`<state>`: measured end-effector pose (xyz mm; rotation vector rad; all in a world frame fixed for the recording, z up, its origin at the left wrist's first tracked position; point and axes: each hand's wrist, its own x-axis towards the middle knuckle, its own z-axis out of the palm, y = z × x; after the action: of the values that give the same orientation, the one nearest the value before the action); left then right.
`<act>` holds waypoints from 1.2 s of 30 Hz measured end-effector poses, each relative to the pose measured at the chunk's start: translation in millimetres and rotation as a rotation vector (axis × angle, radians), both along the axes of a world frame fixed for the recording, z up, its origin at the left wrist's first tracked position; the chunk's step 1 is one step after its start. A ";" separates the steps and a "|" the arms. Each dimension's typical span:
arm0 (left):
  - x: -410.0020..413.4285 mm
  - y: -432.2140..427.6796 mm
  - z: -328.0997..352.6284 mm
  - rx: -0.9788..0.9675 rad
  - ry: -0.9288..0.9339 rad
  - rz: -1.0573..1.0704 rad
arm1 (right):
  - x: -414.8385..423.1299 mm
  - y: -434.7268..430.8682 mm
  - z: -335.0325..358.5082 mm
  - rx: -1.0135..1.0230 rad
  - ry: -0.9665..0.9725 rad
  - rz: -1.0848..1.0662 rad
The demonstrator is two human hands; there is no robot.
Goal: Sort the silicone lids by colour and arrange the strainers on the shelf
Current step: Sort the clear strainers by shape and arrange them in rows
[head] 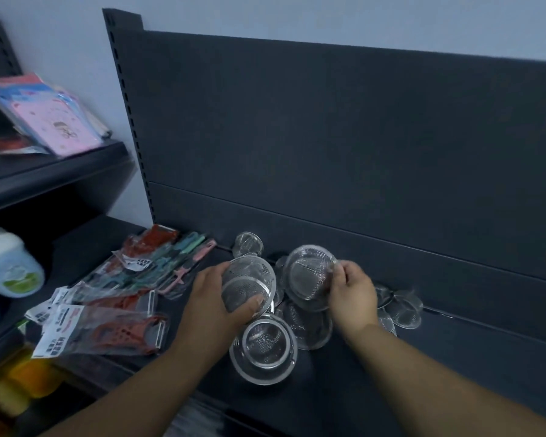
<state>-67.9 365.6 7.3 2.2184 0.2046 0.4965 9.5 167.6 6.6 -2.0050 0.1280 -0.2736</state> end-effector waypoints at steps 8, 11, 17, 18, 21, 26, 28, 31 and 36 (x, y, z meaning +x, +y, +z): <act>1.1 0.4 -7.3 0.006 -0.011 -0.006 | -14.0 -4.6 -19.4 -0.242 0.148 0.137; 1.1 2.8 -10.7 0.015 -0.007 -0.017 | -24.6 -4.9 -8.0 -0.480 0.061 0.341; 1.4 6.7 -20.5 0.070 0.038 -0.079 | -23.3 0.4 -10.0 -0.905 0.097 0.602; 2.2 7.5 -22.4 0.090 0.037 -0.091 | -21.9 2.7 -9.8 -0.965 0.075 0.626; 3.2 9.5 -28.6 0.130 0.053 -0.097 | -16.0 10.9 -8.1 -1.072 0.038 0.689; 2.5 11.2 -32.3 0.136 0.059 -0.104 | -7.5 20.2 -11.6 -1.039 0.034 0.719; 3.0 10.9 -30.0 0.128 0.045 -0.099 | -7.5 17.8 -10.8 -1.024 0.033 0.686; 4.9 7.7 -22.8 0.132 0.006 -0.080 | -10.0 10.5 -1.1 -0.998 -0.014 0.623; 12.1 -17.1 -5.8 0.196 0.018 -0.045 | -18.7 -22.2 20.7 -0.948 -0.055 0.493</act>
<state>-55.7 348.5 1.5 2.4133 0.1195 0.4899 -9.2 145.4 27.2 -2.8620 -0.6390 -0.0609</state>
